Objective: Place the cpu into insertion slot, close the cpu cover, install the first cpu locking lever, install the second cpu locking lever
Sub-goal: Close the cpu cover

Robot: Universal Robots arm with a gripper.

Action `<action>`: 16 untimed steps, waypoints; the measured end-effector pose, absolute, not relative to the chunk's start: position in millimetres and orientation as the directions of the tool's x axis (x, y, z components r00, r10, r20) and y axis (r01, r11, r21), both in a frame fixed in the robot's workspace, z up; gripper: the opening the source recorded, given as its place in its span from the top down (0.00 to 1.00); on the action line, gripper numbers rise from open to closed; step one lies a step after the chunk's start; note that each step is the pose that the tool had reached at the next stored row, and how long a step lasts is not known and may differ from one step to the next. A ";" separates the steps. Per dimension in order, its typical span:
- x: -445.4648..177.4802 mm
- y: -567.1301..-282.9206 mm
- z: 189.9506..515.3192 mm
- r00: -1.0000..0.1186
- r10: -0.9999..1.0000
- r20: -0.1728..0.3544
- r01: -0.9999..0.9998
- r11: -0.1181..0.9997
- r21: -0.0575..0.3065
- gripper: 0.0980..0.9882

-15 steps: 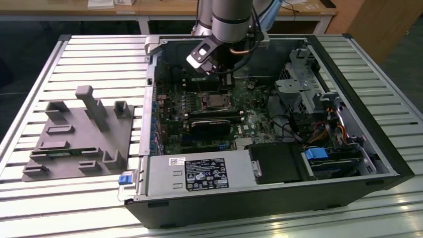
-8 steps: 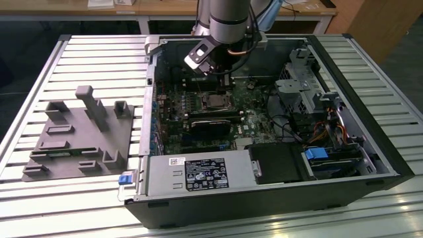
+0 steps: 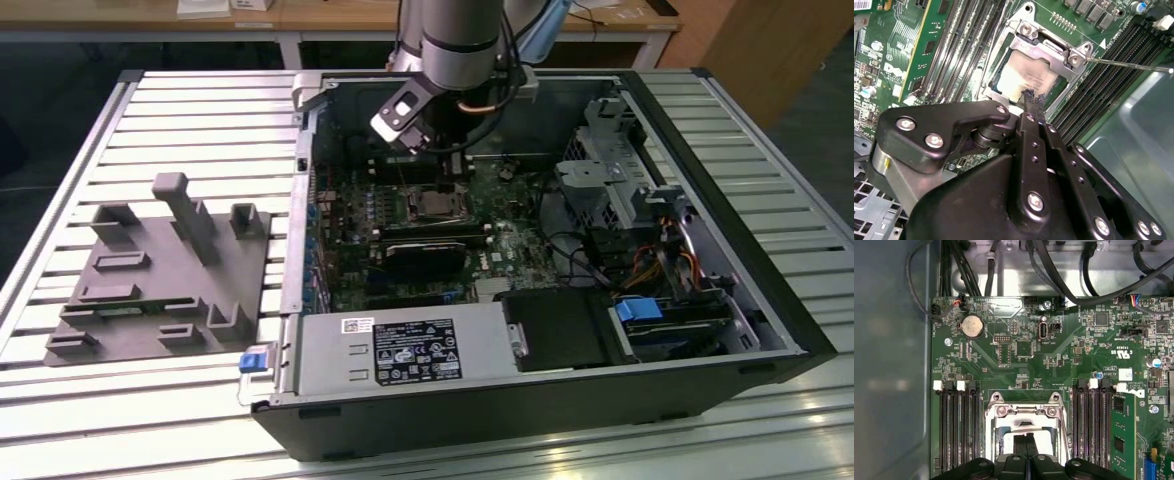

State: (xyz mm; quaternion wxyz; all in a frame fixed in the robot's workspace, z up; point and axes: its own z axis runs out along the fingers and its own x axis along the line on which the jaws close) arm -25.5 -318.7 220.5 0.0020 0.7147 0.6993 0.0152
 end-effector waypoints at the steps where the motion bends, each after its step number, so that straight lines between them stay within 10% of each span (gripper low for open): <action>1: -25.8 -319.3 220.2 0.022 1.000 0.019 0.999 -0.022 0.024 0.99; 16: -41.9 -321.5 215.3 0.021 1.000 0.019 0.999 -0.022 0.024 0.99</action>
